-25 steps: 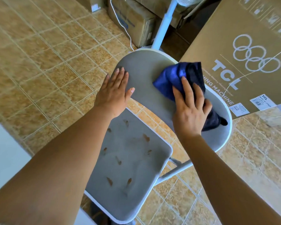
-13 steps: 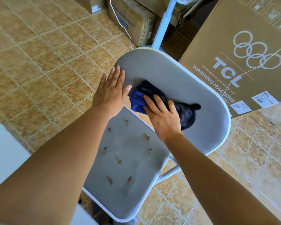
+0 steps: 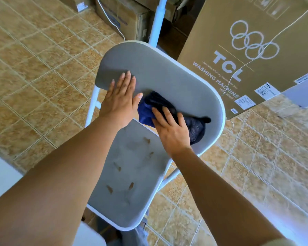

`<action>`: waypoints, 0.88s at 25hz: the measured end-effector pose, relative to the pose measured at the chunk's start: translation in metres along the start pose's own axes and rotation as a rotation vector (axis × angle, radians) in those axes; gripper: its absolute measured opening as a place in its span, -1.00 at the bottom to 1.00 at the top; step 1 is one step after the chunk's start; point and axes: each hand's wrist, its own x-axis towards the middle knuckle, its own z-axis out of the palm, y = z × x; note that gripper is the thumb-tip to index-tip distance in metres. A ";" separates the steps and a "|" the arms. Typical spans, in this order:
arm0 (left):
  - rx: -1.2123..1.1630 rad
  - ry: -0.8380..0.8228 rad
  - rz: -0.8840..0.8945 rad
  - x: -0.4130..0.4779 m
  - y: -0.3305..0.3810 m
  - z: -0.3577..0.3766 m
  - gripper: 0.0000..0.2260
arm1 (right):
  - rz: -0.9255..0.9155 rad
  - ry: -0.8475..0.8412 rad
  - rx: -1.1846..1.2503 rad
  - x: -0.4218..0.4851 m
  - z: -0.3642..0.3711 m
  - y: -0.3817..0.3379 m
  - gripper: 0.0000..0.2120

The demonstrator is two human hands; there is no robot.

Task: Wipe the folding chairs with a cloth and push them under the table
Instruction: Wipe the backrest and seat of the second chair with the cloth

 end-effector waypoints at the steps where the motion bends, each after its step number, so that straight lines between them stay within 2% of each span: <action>1: 0.006 -0.006 0.014 0.001 0.004 0.001 -0.44 | 0.019 0.007 0.003 -0.022 0.006 0.006 -0.60; 3: 0.002 -0.008 0.022 0.002 0.007 0.002 -0.44 | 0.085 0.048 0.023 -0.064 0.009 0.022 -0.61; 5: -0.006 -0.008 0.015 0.003 0.008 0.003 -0.44 | 0.228 0.104 0.042 -0.083 0.000 0.043 -0.64; 9: 0.005 -0.008 0.027 0.005 0.007 0.006 -0.44 | 0.462 0.253 0.102 -0.034 -0.026 0.061 -0.57; 11: 0.020 0.005 0.038 0.005 0.005 0.007 -0.44 | 0.453 0.291 0.168 0.007 -0.033 0.053 -0.54; 13: 0.035 0.007 0.059 0.004 0.001 0.006 -0.45 | 0.376 0.261 0.173 0.029 -0.030 0.038 -0.52; 18: 0.092 0.017 0.095 0.001 -0.019 0.005 -0.45 | 0.040 0.133 0.034 0.009 -0.002 0.020 -0.61; 20: 0.098 0.013 0.051 0.002 -0.031 0.006 -0.44 | 0.063 0.146 0.034 -0.005 -0.002 0.025 -0.64; 22: 0.105 0.003 -0.016 0.005 -0.046 0.007 -0.44 | 0.218 0.210 0.056 -0.001 -0.013 0.032 -0.61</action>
